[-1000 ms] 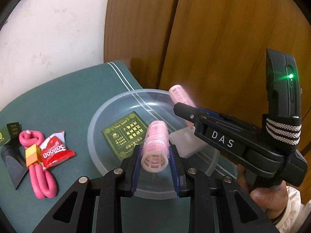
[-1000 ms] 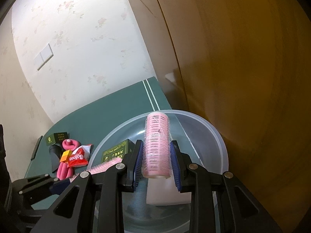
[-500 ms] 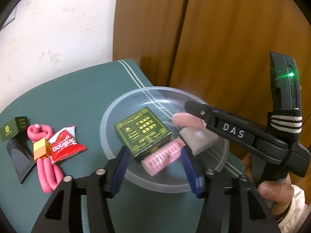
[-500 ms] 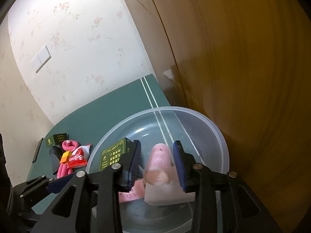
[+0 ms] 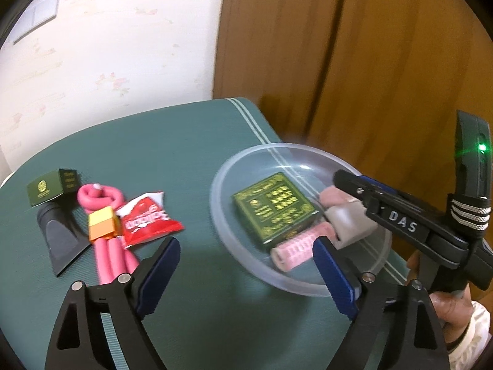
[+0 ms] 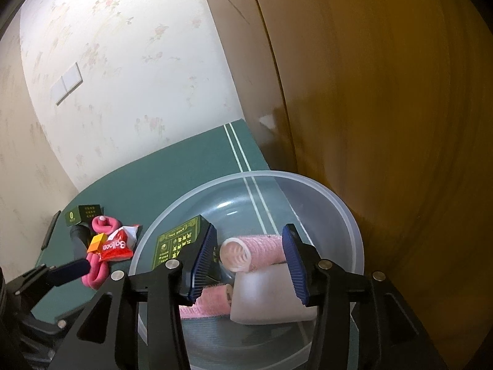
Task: Organize objects
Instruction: 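Open the right tool to drop its roller into the bowl while the left tool releases its roller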
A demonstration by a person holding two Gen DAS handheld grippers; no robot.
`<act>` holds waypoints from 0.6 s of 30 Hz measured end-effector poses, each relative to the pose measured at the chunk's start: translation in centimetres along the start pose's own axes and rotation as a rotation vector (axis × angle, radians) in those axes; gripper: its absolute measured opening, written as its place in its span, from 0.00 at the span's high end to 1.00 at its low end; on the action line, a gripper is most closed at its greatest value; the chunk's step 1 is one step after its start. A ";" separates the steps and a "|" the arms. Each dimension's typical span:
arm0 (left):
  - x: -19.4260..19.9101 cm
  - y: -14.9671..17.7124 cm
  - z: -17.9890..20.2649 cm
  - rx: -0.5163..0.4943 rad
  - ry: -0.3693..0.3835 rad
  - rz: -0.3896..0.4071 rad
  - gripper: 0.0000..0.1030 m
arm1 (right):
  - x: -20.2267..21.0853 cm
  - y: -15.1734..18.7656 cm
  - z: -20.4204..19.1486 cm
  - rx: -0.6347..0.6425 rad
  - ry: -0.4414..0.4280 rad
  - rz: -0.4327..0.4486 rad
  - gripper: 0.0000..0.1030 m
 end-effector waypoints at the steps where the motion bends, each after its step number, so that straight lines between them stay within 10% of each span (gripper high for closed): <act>1: 0.1 0.0 -0.6 0.009 -0.010 0.000 0.12 | 0.0 0.0 0.0 0.002 0.001 0.000 0.54; 18: 1.3 1.0 -8.9 0.106 -0.181 0.016 0.12 | 0.2 0.7 -0.8 0.046 0.020 0.004 0.54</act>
Point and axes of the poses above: each gripper's, at about its wrist camera, not at the fingertips, and x roughly against the way its jaws point, z to its right, y to its underside, the point moved 10 cm from there along -x, roughly the way its jaws point, and after that the axes turned 13 degrees about z, right-handed, at the moved point
